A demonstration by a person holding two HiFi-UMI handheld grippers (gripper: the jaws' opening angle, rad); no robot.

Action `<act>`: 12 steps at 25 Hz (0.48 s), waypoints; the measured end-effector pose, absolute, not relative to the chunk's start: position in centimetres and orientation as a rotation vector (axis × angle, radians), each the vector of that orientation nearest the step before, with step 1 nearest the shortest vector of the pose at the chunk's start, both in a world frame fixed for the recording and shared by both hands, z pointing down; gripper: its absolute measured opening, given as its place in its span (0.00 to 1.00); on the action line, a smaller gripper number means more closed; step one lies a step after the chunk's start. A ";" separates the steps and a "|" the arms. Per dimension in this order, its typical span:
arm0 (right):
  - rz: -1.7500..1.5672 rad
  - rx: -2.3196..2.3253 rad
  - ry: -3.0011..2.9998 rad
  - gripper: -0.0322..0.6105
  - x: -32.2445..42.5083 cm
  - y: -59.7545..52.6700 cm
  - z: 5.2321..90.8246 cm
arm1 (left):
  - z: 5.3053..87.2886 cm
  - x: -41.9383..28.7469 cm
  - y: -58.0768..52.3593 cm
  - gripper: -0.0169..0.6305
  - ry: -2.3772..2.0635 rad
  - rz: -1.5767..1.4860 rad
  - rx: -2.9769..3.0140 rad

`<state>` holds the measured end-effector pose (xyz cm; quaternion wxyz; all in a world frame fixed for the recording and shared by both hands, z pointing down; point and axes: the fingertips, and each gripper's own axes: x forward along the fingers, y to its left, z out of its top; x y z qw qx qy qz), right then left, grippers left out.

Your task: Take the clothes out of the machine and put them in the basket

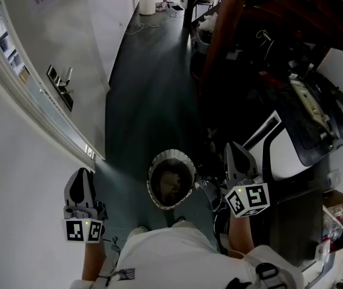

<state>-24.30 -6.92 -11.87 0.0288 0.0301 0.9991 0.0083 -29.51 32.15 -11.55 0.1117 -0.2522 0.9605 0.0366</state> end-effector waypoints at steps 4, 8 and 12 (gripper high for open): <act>0.037 0.088 3.088 0.07 -24.4 -6.6 -11.5 | -11.0 -29.7 32.3 0.05 2.827 0.111 -0.754; 0.029 0.089 3.088 0.07 -24.4 -6.2 -11.2 | -10.9 -29.8 32.5 0.05 2.828 0.112 -0.758; 0.039 0.087 3.088 0.07 -24.0 -6.0 -11.5 | -11.0 -29.5 32.5 0.05 2.826 0.116 -0.756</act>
